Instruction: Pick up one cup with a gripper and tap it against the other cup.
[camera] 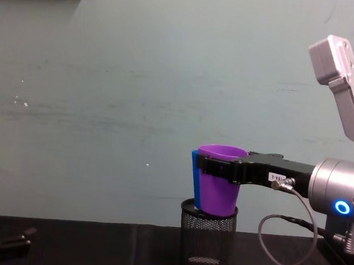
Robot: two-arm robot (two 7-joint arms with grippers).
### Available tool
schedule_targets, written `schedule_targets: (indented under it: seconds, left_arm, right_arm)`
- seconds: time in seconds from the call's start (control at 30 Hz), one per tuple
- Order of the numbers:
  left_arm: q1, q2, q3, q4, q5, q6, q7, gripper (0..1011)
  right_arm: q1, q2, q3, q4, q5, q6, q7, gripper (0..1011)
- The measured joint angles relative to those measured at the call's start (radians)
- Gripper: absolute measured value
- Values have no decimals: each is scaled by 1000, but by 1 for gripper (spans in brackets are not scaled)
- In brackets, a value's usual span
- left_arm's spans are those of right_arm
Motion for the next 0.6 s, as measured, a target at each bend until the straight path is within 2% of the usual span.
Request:
schedule_targets:
  seconds: [0.5,0.6]
  left_arm:
    - [0,0,0,0,0,0,0,1000]
    - [0,0,0,0,0,0,0,1000]
  right_arm:
    - [0,0,0,0,0,0,0,723]
    - [0,9,-4,-10,-6,-3,7,723]
